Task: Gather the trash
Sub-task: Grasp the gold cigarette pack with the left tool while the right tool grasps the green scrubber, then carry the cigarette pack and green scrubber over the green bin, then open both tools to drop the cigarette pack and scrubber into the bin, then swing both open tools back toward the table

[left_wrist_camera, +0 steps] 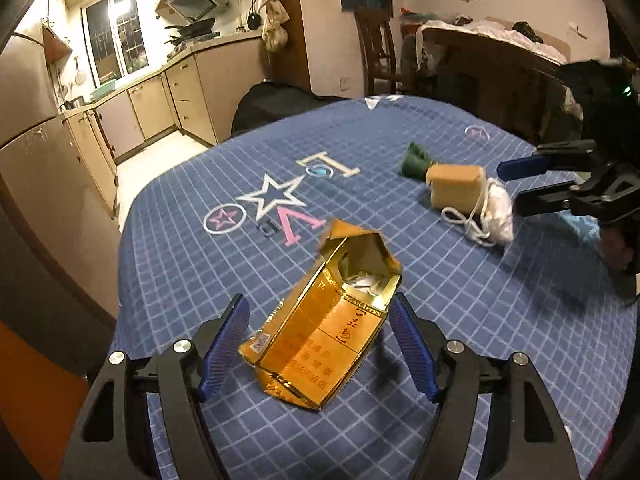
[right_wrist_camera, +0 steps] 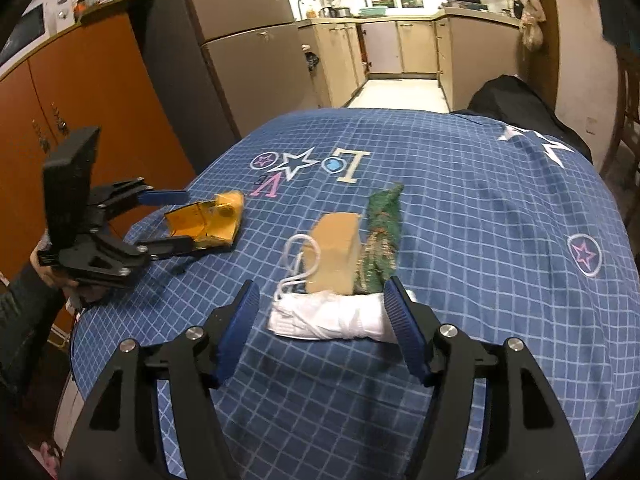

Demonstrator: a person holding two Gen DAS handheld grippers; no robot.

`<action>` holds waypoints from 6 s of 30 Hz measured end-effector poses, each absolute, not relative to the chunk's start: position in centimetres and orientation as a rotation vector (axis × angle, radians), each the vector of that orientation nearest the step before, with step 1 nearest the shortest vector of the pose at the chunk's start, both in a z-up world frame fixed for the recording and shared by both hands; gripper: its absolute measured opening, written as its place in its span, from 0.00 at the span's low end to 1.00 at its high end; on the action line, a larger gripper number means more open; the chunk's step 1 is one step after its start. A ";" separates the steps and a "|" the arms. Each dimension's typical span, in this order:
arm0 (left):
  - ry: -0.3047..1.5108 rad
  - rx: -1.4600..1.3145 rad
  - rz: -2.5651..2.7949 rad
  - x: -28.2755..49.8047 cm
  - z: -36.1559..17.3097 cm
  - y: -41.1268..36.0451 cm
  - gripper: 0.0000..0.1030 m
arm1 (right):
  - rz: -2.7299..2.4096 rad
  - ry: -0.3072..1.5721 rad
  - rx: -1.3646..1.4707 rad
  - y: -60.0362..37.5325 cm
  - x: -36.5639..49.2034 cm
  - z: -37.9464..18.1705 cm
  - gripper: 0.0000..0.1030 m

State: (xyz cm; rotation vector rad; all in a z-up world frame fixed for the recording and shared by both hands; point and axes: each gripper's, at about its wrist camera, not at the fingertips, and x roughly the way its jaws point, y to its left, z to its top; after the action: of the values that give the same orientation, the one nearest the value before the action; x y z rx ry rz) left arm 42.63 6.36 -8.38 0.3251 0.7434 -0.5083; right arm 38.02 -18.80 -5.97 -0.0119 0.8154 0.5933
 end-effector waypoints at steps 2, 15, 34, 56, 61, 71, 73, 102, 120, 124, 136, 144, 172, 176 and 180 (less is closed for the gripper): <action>0.762 0.352 -0.521 42.8 -9.0 5.6 0.70 | 0.599 0.820 -0.032 -18.2 38.1 -6.2 0.60; 0.851 0.227 -0.476 44.7 -9.9 4.3 0.45 | 0.555 0.803 -0.047 -16.2 40.1 -5.4 0.53; 0.856 0.204 -0.454 44.9 -10.0 3.4 0.45 | 0.520 1.141 0.050 -17.7 46.6 -7.5 0.29; 0.704 0.092 -0.213 38.5 -5.5 1.6 0.41 | 0.403 0.700 -0.013 -22.7 34.2 2.1 0.17; 0.623 0.072 -0.217 34.8 -1.7 0.0 0.41 | 0.377 0.665 0.047 -25.5 31.7 2.1 0.17; 0.556 0.058 -0.319 29.7 2.6 -7.5 0.41 | 0.272 0.591 0.095 -31.5 26.5 3.8 0.17; 0.554 0.063 -0.349 29.1 3.1 -9.9 0.41 | 0.244 0.575 0.096 -32.7 25.8 4.2 0.17; 0.606 0.123 -0.699 28.6 5.2 -40.1 0.41 | -0.138 0.572 0.170 -53.0 18.5 4.7 0.17; 0.919 0.219 -0.838 34.2 -2.8 -53.3 0.42 | -0.184 0.855 0.299 -61.8 21.4 -1.2 0.18; 0.971 0.237 -0.833 35.8 -4.5 -55.1 0.42 | -0.183 0.907 0.326 -62.7 22.0 -2.7 0.19; 1.028 0.272 -0.837 36.6 -8.0 -56.9 0.42 | -0.184 0.952 0.358 -64.8 22.3 -4.4 0.19; 1.022 0.273 -0.833 36.8 -8.0 -57.0 0.42 | -0.182 0.952 0.363 -65.0 22.4 -4.3 0.19; 1.009 0.284 -0.791 37.0 -8.1 -57.0 0.61 | -0.188 0.911 0.405 -65.8 21.8 -4.7 0.48; 0.966 0.310 -0.801 35.9 -7.0 -55.6 0.61 | -0.169 0.861 0.389 -64.8 20.6 -3.7 0.54; 0.909 0.323 -0.816 34.6 -5.8 -50.3 0.61 | -0.095 0.772 0.355 -62.0 18.1 -2.4 0.65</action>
State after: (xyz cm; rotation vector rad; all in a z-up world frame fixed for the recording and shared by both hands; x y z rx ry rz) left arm 34.58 -50.28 -5.79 0.3230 0.9095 -0.8161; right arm 18.14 -62.04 -2.45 0.3552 0.7720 -0.0947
